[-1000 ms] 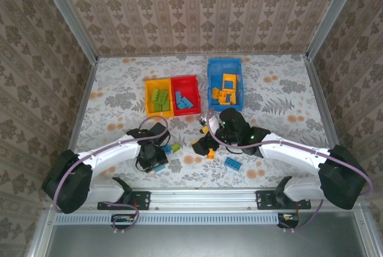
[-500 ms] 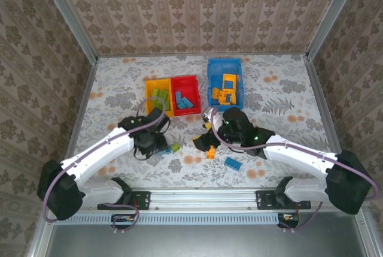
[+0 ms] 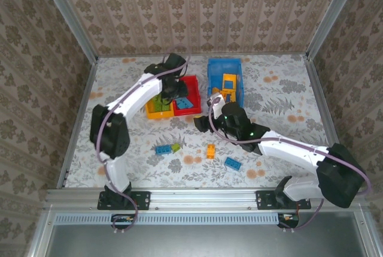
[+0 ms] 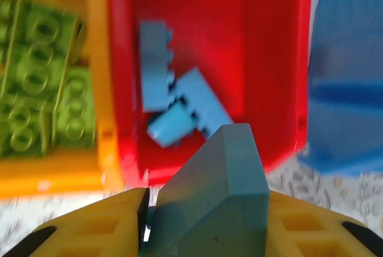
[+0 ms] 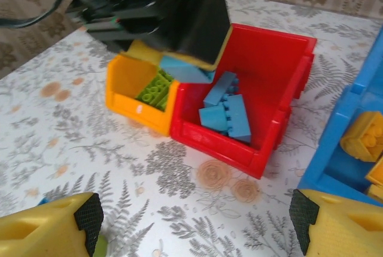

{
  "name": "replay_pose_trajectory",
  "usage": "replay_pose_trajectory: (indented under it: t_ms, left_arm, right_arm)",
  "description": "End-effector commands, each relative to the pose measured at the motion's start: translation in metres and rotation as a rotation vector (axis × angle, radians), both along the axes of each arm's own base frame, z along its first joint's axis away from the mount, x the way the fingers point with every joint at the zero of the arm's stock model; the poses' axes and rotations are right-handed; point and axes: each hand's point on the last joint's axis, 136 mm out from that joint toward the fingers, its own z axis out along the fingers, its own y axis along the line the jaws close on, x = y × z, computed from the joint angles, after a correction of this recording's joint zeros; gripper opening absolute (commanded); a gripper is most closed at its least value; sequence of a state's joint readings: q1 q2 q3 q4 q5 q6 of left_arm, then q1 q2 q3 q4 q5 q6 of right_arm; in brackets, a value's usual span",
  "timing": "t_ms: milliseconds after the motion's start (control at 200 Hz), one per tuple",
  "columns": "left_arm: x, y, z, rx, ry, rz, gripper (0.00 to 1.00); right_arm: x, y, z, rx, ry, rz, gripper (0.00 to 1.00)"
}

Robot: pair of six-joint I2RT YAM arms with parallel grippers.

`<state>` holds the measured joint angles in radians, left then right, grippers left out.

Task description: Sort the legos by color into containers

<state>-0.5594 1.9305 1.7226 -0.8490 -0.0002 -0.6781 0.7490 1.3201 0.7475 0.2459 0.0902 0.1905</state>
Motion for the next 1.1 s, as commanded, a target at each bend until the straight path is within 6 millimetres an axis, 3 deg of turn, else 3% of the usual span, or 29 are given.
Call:
replay_pose_trajectory:
  t_ms: [0, 135, 160, 245, 355, 520, 665, 755, 770, 830, 960, 1095]
  left_arm:
    - [0.033, -0.008, 0.002, 0.01, -0.044, -0.074, 0.35]
    - [0.063, -0.016, -0.013, -0.003, -0.044, -0.068, 0.34]
    - [0.067, -0.019, -0.016, -0.012, -0.043, -0.07, 0.35]
    - [0.078, -0.029, -0.025, -0.033, -0.033, -0.08, 0.35]
    - [0.081, -0.035, -0.038, -0.036, -0.005, -0.087, 0.4]
    - [0.074, -0.029, -0.047, -0.011, 0.029, -0.073, 0.56]
    - [0.07, -0.026, -0.037, -0.018, 0.013, -0.072, 0.63]
    - [0.067, -0.027, -0.029, -0.029, 0.003, -0.075, 0.63]
    - [0.067, -0.026, -0.027, -0.029, 0.001, -0.075, 0.63]
    - [0.064, -0.027, -0.018, -0.039, -0.013, -0.078, 0.63]
    - [0.052, -0.025, 0.013, -0.056, -0.079, -0.089, 0.63]
    - [0.012, -0.013, 0.031, -0.065, -0.149, -0.13, 0.65]
  right_arm:
    - [0.025, -0.002, 0.026, 0.051, -0.06, -0.103, 0.84]
    - [0.034, -0.002, 0.034, 0.042, -0.074, -0.124, 0.84]
    - [0.038, 0.0, 0.024, 0.021, -0.055, -0.127, 0.84]
    - [0.043, 0.001, 0.027, 0.02, -0.056, -0.137, 0.84]
    - [0.044, 0.001, 0.027, 0.017, -0.05, -0.141, 0.84]
    - [0.045, -0.004, 0.028, 0.007, -0.051, -0.16, 0.84]
    - [0.045, -0.012, 0.029, -0.017, -0.056, -0.174, 0.84]
    - [0.041, -0.018, 0.02, -0.048, -0.034, -0.186, 0.84]
    - [0.039, -0.022, 0.03, -0.032, -0.047, -0.192, 0.84]
    - [0.032, -0.028, 0.027, -0.04, -0.019, -0.2, 0.83]
    - [0.006, -0.038, 0.004, -0.067, 0.097, -0.201, 0.78]
    - [-0.027, -0.051, -0.038, -0.148, 0.302, -0.234, 0.74]
